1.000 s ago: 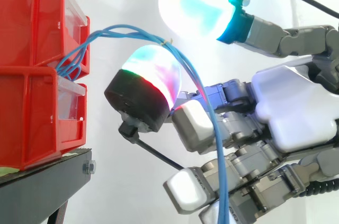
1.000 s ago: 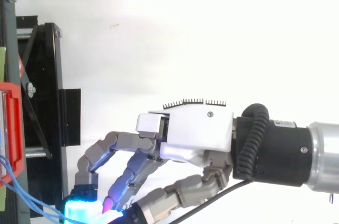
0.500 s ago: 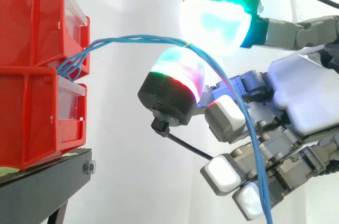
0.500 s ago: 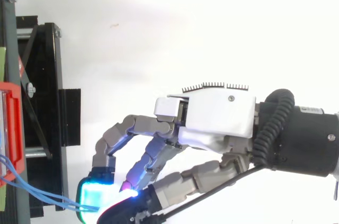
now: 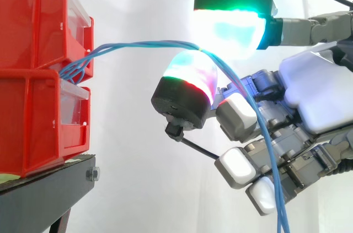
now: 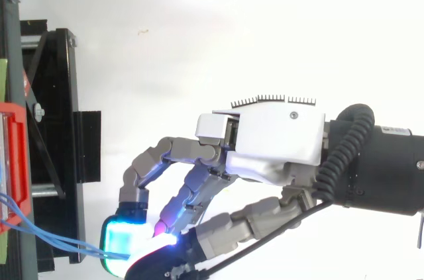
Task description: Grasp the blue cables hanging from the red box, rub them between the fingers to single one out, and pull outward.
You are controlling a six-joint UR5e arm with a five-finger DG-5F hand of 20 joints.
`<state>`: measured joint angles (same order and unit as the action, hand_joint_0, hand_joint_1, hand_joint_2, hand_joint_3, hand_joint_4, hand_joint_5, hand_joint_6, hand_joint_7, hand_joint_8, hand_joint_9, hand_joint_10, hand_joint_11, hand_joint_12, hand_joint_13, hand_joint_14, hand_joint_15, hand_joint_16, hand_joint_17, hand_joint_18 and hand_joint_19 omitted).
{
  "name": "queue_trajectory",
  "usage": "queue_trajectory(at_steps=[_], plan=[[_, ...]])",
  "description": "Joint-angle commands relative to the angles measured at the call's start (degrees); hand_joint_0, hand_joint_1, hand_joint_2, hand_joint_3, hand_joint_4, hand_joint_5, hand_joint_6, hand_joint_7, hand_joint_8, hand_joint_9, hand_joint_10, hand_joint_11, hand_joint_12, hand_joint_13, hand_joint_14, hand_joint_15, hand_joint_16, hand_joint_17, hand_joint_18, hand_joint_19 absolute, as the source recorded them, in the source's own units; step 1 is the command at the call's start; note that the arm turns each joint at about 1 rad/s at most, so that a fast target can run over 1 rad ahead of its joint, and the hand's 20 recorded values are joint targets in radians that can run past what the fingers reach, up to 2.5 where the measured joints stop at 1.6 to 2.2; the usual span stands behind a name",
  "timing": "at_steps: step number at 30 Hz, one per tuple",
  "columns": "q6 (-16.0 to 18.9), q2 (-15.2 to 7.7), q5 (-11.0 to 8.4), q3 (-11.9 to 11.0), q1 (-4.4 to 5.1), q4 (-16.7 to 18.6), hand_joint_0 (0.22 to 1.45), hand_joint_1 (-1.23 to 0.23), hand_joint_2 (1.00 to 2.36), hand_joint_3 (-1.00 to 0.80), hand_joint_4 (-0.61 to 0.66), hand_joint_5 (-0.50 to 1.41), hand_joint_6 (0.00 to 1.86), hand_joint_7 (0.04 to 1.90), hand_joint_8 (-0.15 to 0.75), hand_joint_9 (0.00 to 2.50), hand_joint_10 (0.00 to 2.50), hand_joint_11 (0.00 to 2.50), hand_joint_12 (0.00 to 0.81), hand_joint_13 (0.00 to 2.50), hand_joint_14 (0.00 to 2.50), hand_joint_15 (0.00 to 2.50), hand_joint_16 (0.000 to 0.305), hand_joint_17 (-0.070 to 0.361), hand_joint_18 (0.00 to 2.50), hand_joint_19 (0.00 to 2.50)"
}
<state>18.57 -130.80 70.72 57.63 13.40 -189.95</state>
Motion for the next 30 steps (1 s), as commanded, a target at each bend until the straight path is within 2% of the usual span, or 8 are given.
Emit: queue_trajectory(at_steps=[1, 3, 9, 15, 21, 24, 28, 30], plan=[[-0.03, 0.28, -0.06, -0.06, -0.04, -0.07, 0.68, -0.90, 1.01, -0.14, -0.19, -0.15, 0.95, 0.95, 0.264, 0.93, 0.01, 0.63, 0.386, 0.76, 0.02, 0.49, 0.059, 0.132, 0.67, 0.47], [-0.03, 0.28, 0.03, -0.06, -0.04, -0.33, 0.70, -0.91, 1.01, -0.14, -0.22, -0.17, 0.96, 0.95, 0.243, 0.90, 0.01, 0.64, 0.375, 0.75, 0.02, 0.49, 0.056, 0.126, 0.65, 0.45], [-0.03, 0.28, 0.03, -0.06, -0.04, -0.51, 0.74, -0.92, 1.01, -0.28, -0.16, -0.19, 0.96, 0.90, 0.219, 0.85, 0.02, 0.64, 0.355, 0.73, 0.02, 0.48, 0.052, 0.118, 0.63, 0.45], [-0.03, 0.37, 0.03, -0.06, -0.04, -0.51, 0.63, -0.90, 1.00, -0.50, -0.09, -0.19, 0.94, 0.78, 0.221, 0.86, 0.01, 0.64, 0.356, 0.73, 0.02, 0.49, 0.053, 0.118, 0.64, 0.45], [0.06, 0.37, 0.11, 0.03, -0.13, -0.51, 0.52, -0.82, 1.00, -0.50, -0.05, -0.17, 0.92, 0.81, 0.244, 0.92, 0.01, 0.64, 0.375, 0.76, 0.02, 0.49, 0.056, 0.126, 0.66, 0.46], [0.06, 0.37, 0.03, 0.03, -0.13, -0.51, 0.50, -0.79, 1.00, -0.50, -0.04, -0.16, 0.92, 0.82, 0.260, 0.94, 0.01, 0.63, 0.385, 0.77, 0.02, 0.49, 0.058, 0.129, 0.66, 0.47], [0.06, 0.37, 0.03, -0.06, -0.21, -0.59, 0.51, -0.76, 1.00, -0.50, -0.04, -0.15, 0.91, 0.83, 0.260, 0.97, 0.01, 0.64, 0.386, 0.79, 0.02, 0.50, 0.057, 0.128, 0.65, 0.48], [0.06, 0.37, 0.03, 0.03, -0.21, -0.59, 0.59, -0.74, 1.00, -0.47, -0.05, -0.15, 0.91, 0.88, 0.250, 0.99, 0.02, 0.64, 0.371, 0.79, 0.02, 0.50, 0.053, 0.120, 0.63, 0.50]])
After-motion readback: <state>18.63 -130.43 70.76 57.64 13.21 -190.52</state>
